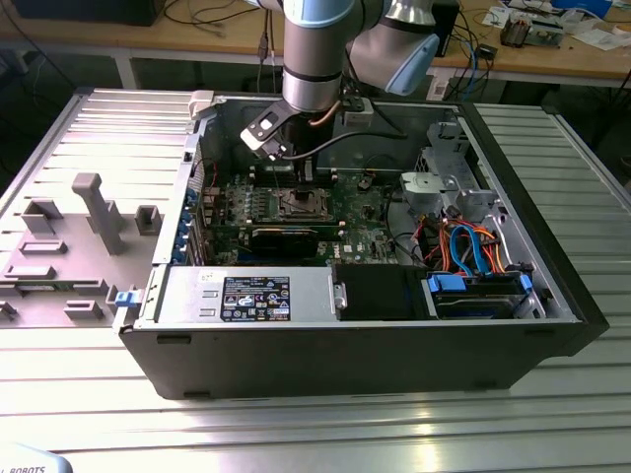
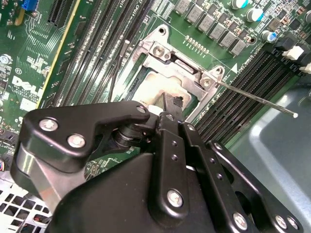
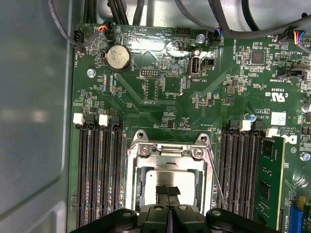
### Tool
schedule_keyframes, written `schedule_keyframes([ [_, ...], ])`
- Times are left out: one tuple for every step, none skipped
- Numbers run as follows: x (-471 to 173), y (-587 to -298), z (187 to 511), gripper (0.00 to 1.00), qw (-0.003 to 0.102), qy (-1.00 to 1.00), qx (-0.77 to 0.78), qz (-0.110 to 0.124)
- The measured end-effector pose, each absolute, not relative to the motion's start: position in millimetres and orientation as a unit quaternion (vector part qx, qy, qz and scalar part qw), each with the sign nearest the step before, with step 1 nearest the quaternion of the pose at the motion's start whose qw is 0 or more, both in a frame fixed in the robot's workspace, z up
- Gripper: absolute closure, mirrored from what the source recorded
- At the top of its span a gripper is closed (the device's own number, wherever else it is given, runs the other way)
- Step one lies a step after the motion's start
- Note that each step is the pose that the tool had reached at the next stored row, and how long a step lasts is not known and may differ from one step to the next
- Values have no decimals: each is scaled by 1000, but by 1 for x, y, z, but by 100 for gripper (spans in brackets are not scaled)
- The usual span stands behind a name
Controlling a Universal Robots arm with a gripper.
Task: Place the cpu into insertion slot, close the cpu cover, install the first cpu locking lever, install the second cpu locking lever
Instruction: 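Install the first cpu locking lever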
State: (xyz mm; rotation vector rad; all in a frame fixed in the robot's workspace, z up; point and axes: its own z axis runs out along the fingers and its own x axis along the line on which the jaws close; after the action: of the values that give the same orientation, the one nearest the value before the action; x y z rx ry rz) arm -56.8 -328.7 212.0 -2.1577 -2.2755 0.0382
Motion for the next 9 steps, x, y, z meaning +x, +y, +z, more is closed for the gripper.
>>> schedule_keyframes([
  [-57, -329, 212, 89, 3, -726, -688, 12],
  [-57, -329, 212, 89, 3, -726, -688, 12],
  [-57, -329, 213, 89, 3, -726, -688, 12],
  [-57, -329, 213, 89, 3, -726, -688, 12],
  [-57, -329, 214, 89, 3, -726, -688, 12],
  [-57, -329, 214, 89, 3, -726, -688, 12],
  [-57, -329, 214, 89, 3, -726, -688, 12],
  [-57, -329, 215, 89, 3, -726, -688, 12],
  [-57, -329, 215, 89, 3, -726, -688, 12],
])
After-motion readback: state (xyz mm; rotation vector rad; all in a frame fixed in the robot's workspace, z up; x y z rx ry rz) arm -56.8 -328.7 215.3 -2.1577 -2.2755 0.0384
